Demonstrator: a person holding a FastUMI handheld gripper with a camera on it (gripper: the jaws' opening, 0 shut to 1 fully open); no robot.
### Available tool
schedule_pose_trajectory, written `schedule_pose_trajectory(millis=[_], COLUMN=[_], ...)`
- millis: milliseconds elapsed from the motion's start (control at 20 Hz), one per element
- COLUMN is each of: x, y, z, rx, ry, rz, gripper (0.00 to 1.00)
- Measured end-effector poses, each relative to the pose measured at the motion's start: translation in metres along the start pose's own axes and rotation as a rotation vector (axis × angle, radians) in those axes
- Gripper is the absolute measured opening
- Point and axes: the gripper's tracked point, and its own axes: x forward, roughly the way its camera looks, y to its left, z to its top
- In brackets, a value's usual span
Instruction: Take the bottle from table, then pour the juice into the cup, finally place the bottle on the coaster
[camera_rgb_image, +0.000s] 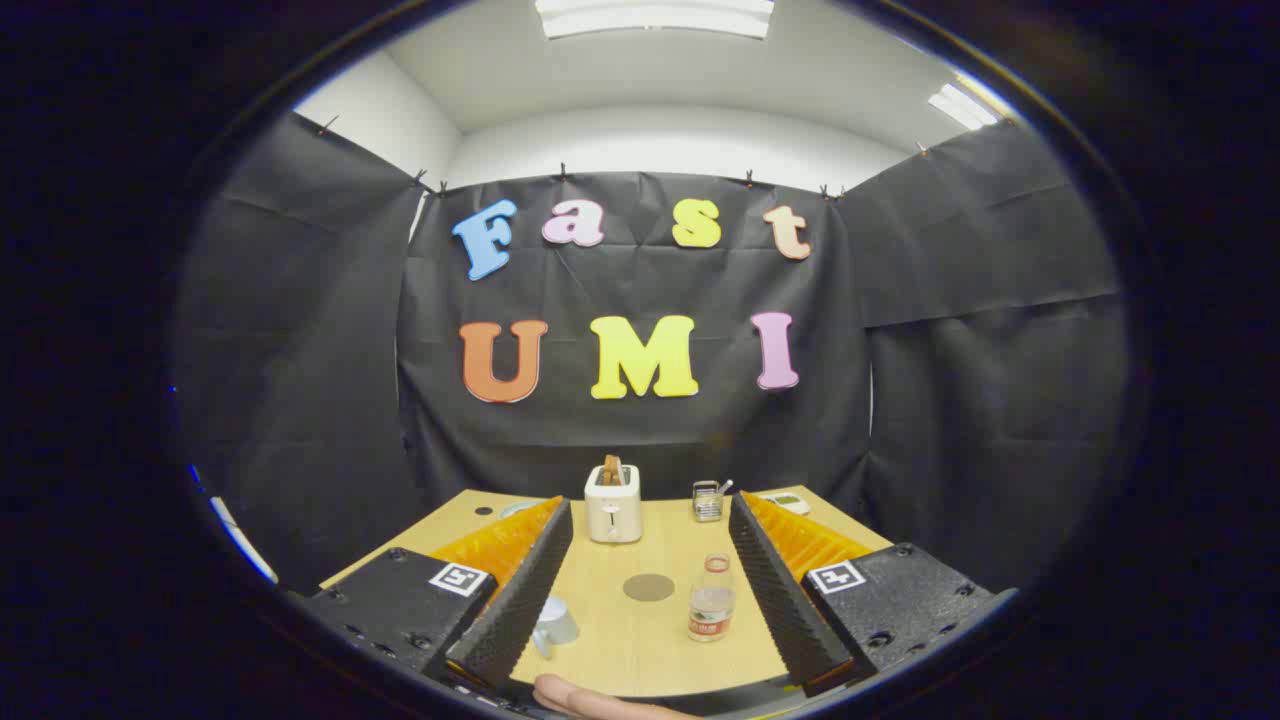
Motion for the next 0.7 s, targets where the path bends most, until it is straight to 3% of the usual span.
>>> schedule_pose_trajectory(millis=[700], x=[0.0039], y=[-0.0099], z=[-0.0057], rx=[0.0], ry=[-0.015], rz=[-0.006], gripper=[1.0])
